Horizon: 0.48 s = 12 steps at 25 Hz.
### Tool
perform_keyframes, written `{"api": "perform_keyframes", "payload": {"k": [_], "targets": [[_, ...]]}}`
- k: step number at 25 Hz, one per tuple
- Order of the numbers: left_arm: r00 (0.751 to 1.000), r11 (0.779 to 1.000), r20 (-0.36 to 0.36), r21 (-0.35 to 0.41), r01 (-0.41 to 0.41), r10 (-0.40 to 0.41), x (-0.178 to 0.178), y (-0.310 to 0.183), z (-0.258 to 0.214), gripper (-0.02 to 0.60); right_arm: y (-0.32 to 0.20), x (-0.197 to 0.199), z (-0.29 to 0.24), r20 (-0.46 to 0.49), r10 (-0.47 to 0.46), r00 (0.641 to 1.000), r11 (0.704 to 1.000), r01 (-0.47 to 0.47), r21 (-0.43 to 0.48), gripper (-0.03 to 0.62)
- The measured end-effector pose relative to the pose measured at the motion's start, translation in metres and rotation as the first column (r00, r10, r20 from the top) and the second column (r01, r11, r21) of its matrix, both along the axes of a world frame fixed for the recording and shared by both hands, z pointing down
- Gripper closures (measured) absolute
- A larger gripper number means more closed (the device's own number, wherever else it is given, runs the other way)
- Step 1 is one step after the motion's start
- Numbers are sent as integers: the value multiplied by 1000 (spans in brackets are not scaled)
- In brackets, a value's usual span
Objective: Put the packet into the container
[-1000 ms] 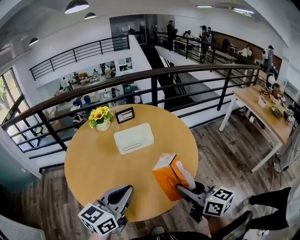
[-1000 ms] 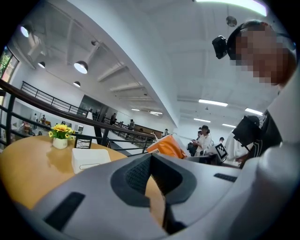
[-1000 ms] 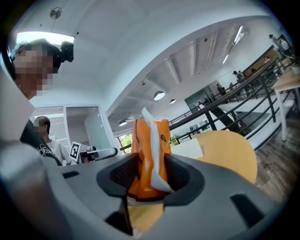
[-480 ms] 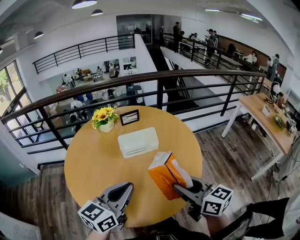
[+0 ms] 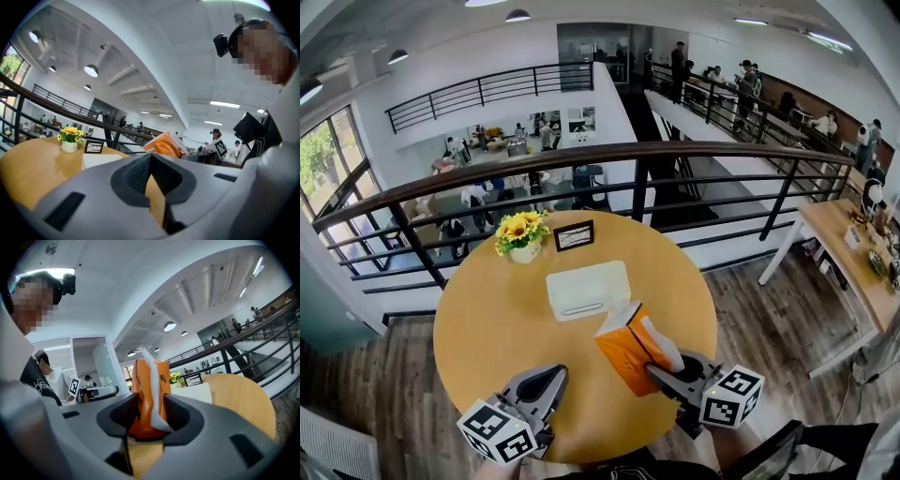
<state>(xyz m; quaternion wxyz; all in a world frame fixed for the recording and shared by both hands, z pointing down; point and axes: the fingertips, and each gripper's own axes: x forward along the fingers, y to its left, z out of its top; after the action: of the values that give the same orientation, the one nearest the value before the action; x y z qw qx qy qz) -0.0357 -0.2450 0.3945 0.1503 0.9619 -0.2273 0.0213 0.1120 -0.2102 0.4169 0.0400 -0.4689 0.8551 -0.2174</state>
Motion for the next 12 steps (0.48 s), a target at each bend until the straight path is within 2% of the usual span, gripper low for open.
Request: {"api": "perform_keyframes", "payload": {"k": [6,12], "targets": [[999,999,7,-16,44,-44,15,-21,3,577,-37,17,0,-56,-64,996,998,64,-11,431],[995,994,15,-38,103,-103,15,-45,6,577,-81,14,-6,-183,-167,969,986,169,-2,431]]}}
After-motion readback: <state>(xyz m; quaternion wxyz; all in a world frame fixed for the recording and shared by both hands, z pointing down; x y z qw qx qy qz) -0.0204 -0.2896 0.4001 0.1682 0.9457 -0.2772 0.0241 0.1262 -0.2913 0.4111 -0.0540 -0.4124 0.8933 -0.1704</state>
